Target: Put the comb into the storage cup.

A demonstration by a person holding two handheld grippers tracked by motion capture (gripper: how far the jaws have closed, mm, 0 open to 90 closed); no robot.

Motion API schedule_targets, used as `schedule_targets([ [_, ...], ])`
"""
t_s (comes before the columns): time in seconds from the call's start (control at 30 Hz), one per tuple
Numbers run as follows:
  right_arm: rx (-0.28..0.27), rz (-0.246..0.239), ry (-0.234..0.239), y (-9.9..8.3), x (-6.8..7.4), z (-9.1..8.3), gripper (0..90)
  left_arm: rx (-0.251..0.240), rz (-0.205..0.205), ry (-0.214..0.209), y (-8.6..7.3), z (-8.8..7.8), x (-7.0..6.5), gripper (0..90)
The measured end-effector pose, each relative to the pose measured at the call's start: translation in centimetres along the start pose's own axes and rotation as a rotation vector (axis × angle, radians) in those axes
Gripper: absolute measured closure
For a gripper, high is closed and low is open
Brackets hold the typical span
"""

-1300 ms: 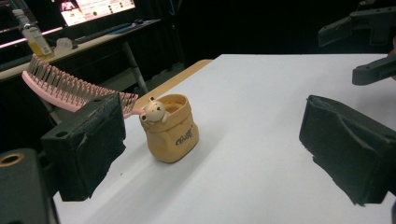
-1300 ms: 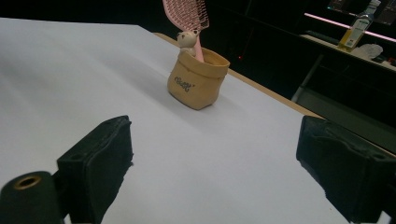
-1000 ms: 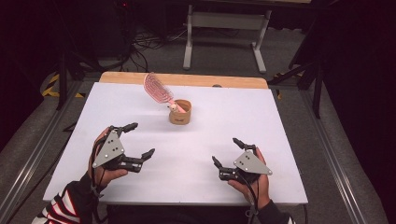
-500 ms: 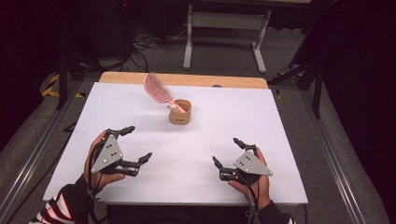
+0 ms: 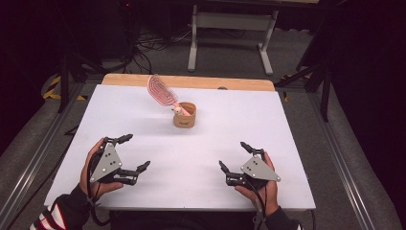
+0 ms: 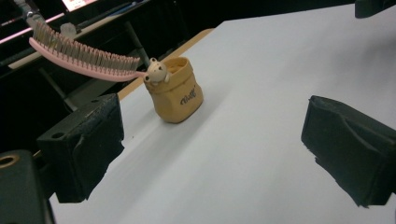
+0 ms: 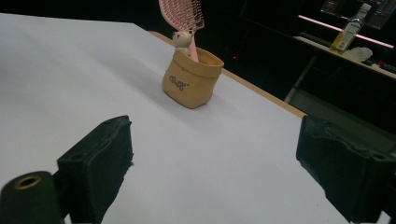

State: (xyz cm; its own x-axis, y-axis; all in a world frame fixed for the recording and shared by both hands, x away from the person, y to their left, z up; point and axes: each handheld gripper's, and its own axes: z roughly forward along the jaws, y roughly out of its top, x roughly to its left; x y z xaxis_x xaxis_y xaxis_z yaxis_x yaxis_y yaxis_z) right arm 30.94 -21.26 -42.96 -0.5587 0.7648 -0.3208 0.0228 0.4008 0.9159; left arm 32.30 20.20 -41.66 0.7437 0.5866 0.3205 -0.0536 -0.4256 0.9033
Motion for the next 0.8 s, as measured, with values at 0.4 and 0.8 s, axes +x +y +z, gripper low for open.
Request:
schedule_targets([
  [0.4, 0.013, 0.014, -0.018, -0.7, -0.5, -0.9, 11.3, 0.027, -0.026, 0.019, -2.0, -1.0, 0.2, 6.4],
  [0.8, 0.040, 0.004, -0.033, -1.3, -0.6, -1.3, 11.3, 0.056, -0.070, 0.037, -4.0, -2.2, 0.4, 6.3],
])
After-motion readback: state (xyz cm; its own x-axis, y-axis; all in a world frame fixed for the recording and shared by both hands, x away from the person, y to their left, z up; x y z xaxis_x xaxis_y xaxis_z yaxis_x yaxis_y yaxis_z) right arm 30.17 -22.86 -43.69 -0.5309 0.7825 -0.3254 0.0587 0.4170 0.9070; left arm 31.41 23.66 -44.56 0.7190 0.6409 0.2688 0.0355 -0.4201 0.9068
